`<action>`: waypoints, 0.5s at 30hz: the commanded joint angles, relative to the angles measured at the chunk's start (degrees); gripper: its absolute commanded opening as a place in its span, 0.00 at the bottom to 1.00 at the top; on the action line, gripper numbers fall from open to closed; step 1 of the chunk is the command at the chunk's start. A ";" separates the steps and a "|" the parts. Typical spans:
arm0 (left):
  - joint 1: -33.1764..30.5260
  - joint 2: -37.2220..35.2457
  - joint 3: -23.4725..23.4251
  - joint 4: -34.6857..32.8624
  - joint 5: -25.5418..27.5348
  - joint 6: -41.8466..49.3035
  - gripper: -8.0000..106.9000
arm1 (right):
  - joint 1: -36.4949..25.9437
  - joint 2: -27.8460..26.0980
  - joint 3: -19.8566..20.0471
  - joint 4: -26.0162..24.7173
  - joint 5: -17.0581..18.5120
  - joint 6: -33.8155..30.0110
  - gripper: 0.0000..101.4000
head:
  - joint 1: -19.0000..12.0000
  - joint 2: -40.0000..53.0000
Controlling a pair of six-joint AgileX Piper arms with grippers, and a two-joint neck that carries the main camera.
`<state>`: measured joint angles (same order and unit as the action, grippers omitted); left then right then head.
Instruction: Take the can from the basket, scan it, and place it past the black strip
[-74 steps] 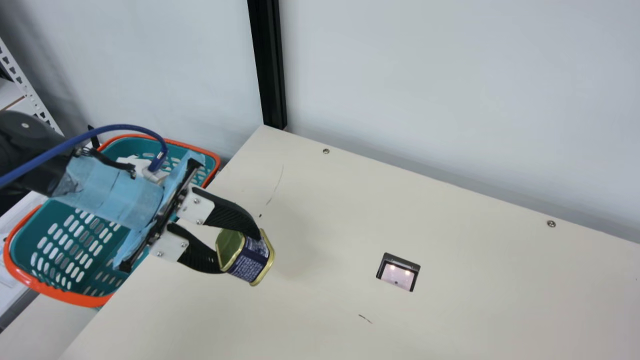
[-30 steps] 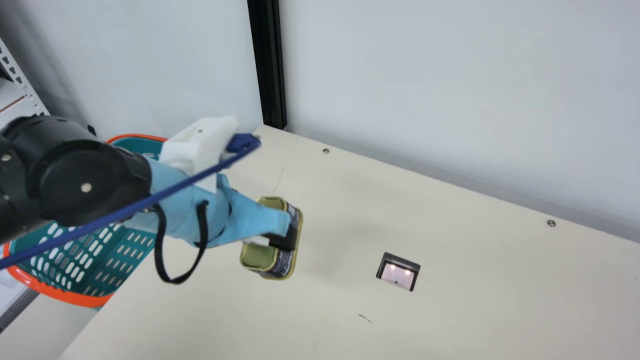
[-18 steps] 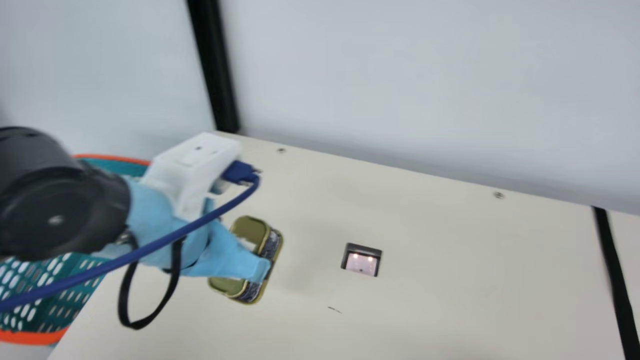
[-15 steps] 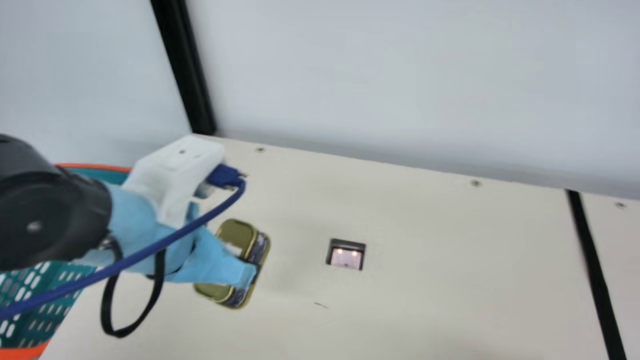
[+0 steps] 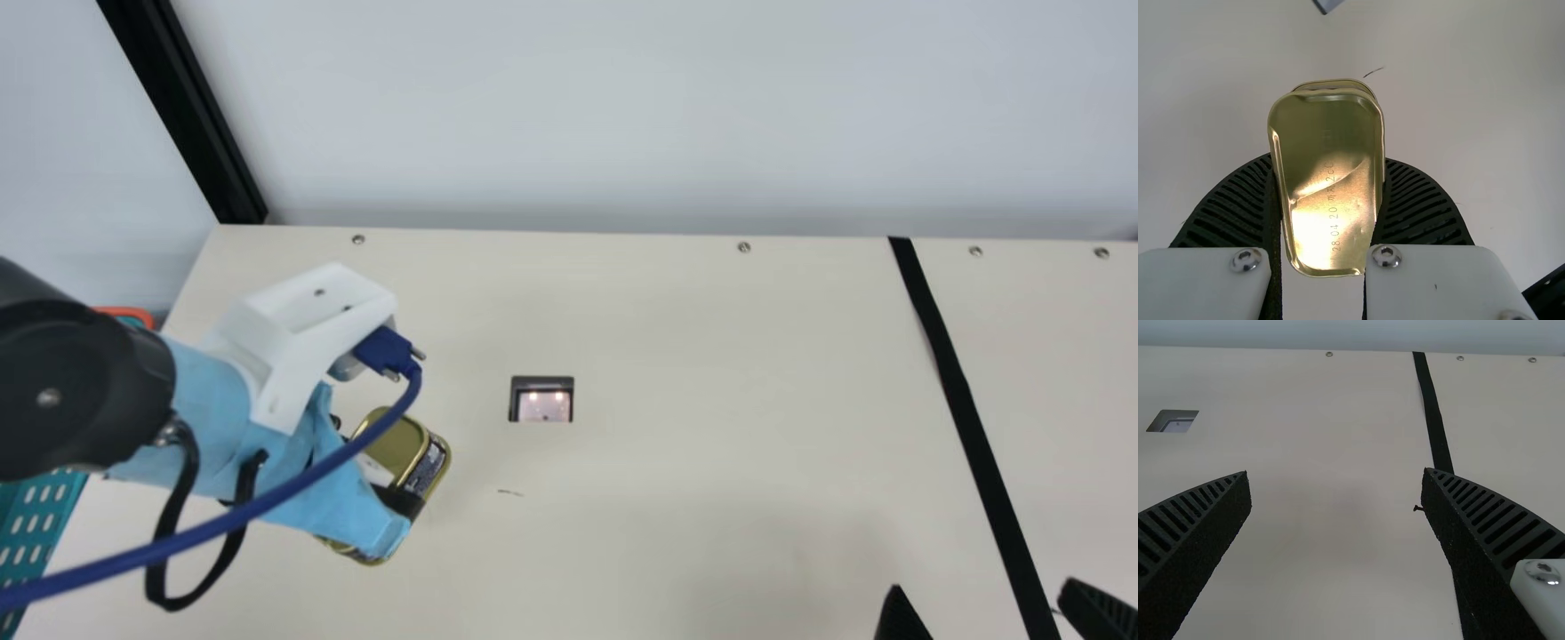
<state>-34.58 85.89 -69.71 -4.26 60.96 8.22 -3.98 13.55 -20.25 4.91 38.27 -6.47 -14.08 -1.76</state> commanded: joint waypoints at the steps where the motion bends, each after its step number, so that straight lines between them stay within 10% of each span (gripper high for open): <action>1: -0.81 1.05 -0.28 -0.12 -0.56 4.12 0.16 | 0.00 0.00 0.00 0.00 0.00 0.00 1.00 | 0.46 -1.37; 15: -5.70 9.25 -5.86 -0.31 -2.24 14.79 0.16 | 0.00 0.00 0.00 0.00 0.00 0.00 1.00 | 1.34 -8.34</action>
<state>-40.21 94.68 -75.32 -4.51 58.70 22.43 -3.98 13.55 -20.25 4.91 38.27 -6.47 -12.32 -9.68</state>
